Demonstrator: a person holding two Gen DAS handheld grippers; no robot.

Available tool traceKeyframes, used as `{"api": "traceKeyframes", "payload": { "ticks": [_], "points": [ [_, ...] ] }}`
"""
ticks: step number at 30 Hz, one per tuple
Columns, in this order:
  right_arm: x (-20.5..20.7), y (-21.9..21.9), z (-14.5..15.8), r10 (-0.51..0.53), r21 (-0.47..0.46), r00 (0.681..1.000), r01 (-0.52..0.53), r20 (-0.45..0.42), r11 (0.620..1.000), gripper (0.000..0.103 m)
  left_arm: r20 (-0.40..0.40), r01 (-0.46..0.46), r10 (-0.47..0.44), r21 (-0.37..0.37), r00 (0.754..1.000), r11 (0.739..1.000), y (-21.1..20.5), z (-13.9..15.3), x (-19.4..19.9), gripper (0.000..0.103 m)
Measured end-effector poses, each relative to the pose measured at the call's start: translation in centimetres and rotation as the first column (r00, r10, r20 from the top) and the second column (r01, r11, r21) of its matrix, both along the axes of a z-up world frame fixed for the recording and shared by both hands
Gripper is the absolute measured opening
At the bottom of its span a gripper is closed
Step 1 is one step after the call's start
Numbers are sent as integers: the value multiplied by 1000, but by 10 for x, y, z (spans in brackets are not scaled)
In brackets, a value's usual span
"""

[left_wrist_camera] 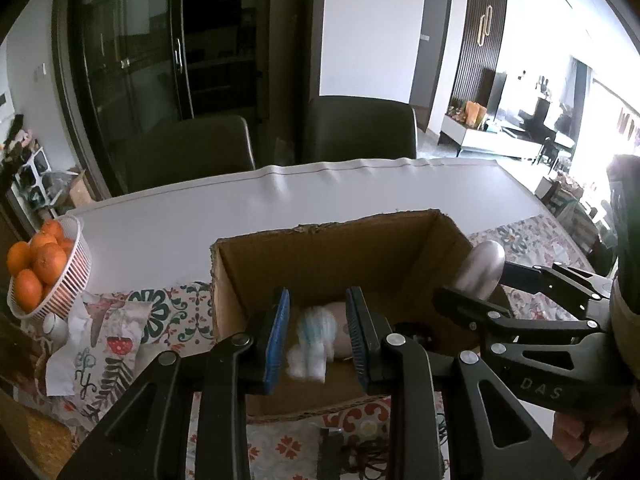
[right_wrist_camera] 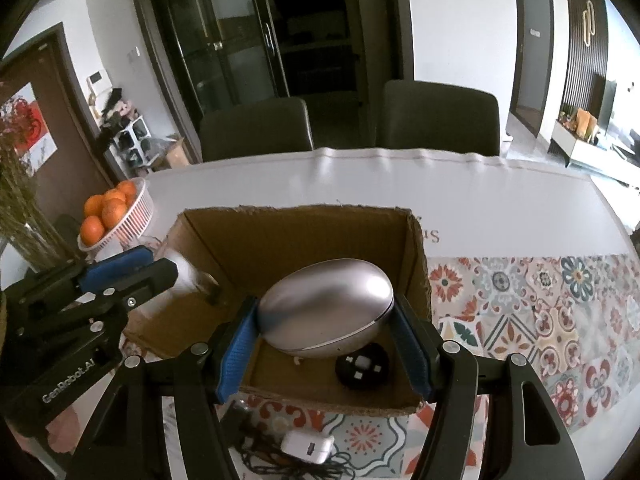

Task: Organize rigid objects
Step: 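Open both grippers to drop the figurine and silver device into the box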

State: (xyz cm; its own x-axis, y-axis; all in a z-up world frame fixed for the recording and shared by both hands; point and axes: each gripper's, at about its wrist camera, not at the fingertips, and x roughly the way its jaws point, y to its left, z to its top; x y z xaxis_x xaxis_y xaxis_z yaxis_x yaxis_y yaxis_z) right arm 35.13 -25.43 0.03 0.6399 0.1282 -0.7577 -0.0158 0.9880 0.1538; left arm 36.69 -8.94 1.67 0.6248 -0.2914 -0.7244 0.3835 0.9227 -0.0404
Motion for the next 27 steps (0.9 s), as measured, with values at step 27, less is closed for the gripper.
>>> {"api": "traceKeyframes", "payload": {
  "ticks": [27],
  "points": [
    [-58,11,26,-60,-73,986,72,153,995,67,115,-74,71,22,991,997,24,18,-53,46]
  ]
}}
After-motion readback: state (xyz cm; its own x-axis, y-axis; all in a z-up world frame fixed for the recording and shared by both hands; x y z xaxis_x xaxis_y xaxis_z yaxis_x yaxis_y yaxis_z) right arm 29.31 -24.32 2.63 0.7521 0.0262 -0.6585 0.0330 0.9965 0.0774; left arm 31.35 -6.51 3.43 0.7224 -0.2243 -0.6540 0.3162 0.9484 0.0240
